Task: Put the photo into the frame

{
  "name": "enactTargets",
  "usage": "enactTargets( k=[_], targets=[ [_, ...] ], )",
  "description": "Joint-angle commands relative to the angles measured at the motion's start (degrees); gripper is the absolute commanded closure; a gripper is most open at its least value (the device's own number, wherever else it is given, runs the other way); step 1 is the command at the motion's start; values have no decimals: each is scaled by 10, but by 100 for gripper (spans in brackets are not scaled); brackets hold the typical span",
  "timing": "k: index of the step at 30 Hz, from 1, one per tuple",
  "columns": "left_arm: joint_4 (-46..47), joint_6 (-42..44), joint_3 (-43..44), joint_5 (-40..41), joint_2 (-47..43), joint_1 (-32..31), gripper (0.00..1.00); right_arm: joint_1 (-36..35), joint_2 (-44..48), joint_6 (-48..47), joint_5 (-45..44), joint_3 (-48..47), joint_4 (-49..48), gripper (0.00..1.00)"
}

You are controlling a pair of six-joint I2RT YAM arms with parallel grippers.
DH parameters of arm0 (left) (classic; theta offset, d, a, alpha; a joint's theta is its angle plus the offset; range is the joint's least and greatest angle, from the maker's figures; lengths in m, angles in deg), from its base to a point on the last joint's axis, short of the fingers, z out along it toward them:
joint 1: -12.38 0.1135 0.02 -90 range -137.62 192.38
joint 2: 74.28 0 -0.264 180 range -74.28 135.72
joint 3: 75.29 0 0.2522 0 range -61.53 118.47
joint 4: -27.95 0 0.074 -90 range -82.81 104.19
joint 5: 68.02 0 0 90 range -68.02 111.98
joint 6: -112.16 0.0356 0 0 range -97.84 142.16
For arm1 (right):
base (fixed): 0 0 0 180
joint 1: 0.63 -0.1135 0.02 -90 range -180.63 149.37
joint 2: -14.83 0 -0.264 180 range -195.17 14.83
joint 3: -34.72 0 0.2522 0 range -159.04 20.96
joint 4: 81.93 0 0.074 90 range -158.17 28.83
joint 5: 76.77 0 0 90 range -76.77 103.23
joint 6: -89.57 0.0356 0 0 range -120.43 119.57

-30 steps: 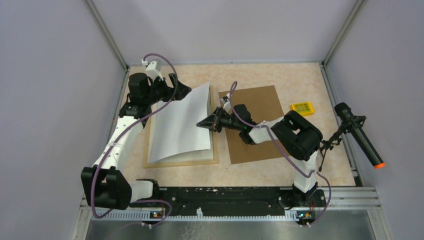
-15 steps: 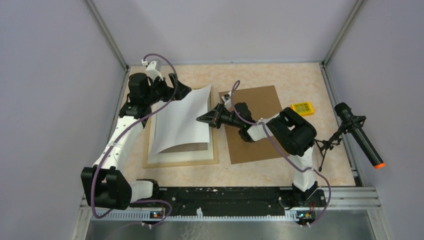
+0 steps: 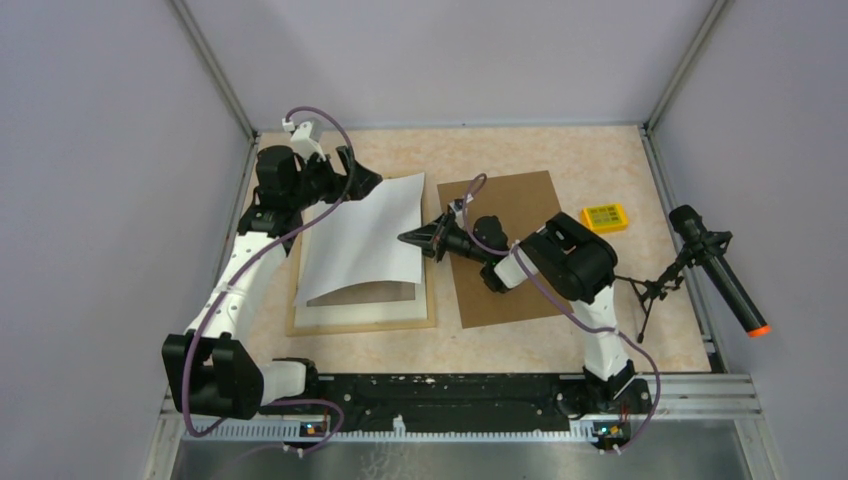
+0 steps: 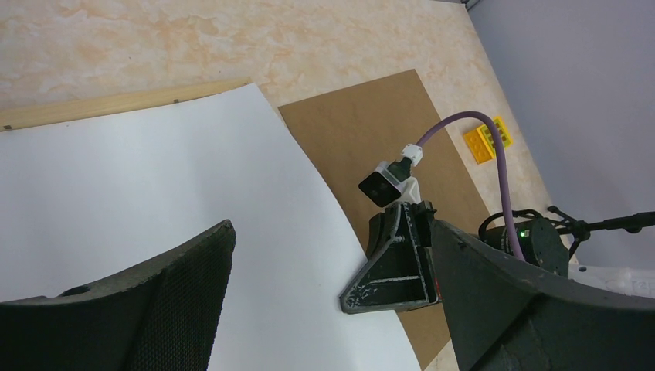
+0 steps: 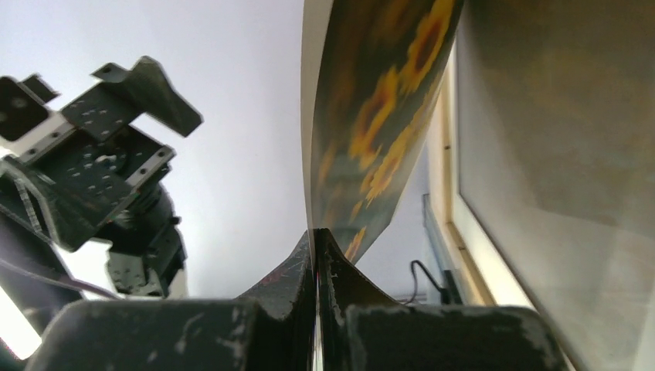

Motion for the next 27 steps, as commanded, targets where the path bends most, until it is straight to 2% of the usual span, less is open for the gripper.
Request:
enactTargets(
  k=[1,6,16,22,23,25,27],
  targets=[
    [28,-7,-8,-8,-4,4,1,2,-23,69,-13,11,-123,100],
    [30,-10,-9,-12,-5,7,1,-7,-25,66,-4,-8,-111,100],
    [30,-9,-9,-11,-4,8,1,-13,-19,-17,1,-22,-20,100],
    [31,-10,-9,-13,-4,8,1,-10,-28,3,11,-10,-63,100],
    [31,-10,-9,-12,-4,9,1,-10,-24,-6,12,-9,-58,95],
    [31,-11,-9,-13,-3,8,1,-10,-6,-53,20,-15,4,82],
    [31,-11,-10,-13,-2,9,1,-11,16,-109,23,-23,78,74]
  ],
)
